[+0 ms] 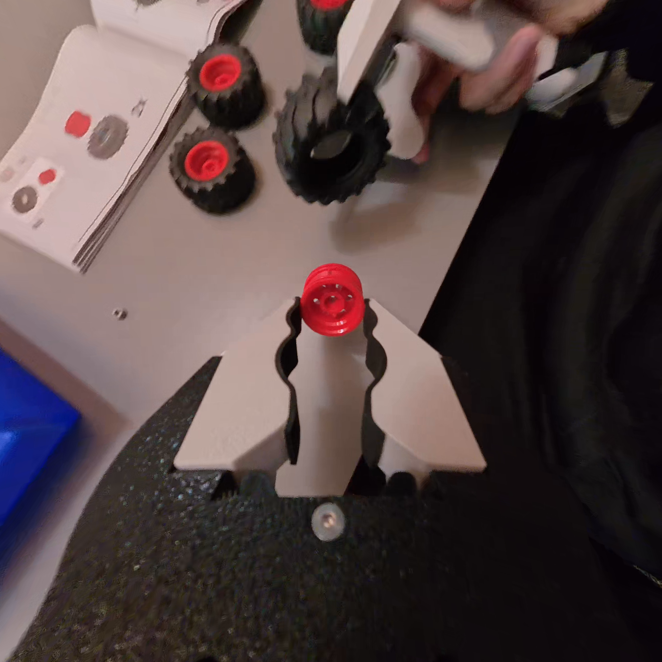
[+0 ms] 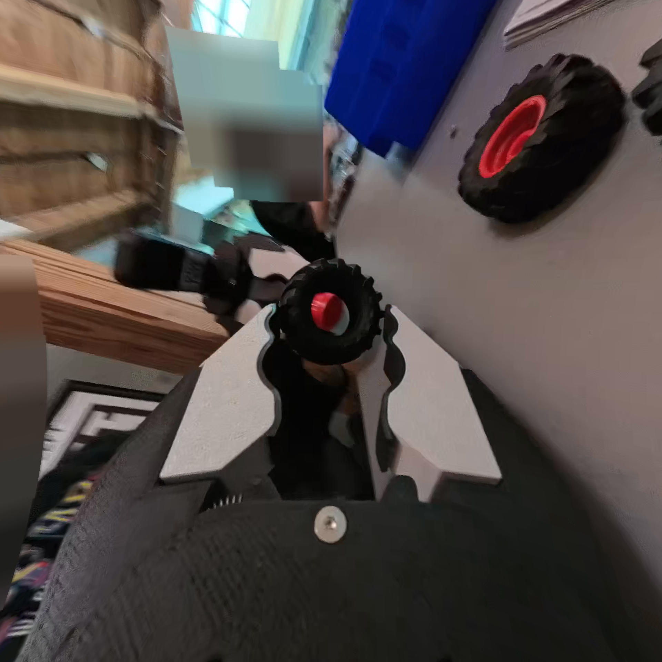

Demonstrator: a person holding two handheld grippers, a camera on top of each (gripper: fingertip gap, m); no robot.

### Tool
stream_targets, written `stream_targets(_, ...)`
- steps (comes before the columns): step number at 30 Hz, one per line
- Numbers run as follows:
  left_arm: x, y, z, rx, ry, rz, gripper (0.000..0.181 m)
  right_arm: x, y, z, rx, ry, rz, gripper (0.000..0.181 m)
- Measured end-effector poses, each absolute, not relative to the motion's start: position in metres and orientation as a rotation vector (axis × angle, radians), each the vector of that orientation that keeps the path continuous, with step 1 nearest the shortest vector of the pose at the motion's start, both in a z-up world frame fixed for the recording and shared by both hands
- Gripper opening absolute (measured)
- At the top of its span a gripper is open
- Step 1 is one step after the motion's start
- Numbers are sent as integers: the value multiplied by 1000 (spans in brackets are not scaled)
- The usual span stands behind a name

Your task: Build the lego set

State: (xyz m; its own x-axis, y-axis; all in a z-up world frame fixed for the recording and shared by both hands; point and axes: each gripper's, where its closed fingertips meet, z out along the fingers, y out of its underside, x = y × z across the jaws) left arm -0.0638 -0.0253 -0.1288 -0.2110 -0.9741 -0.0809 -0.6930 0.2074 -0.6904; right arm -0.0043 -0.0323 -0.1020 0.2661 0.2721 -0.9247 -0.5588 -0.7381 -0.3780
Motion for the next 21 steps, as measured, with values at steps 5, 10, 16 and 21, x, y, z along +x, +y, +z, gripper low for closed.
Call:
stream_targets(5,-41,-51,-130,-1465,2024,-782,31,-2,-50,-134,-2159,64,1310,57)
stream_targets(10,-15,-64,-143,-1415,2058,-745,31,6,-56,-137,-2205,5,1276,57)
stream_targets(16,19,-62,-145,-1339,2030,-675,31,48,-64,-136,-2218,15,1102,67)
stream_targets(21,33,-70,-143,-1272,2103,-696,31,81,-80,-130,-2210,-30,852,57)
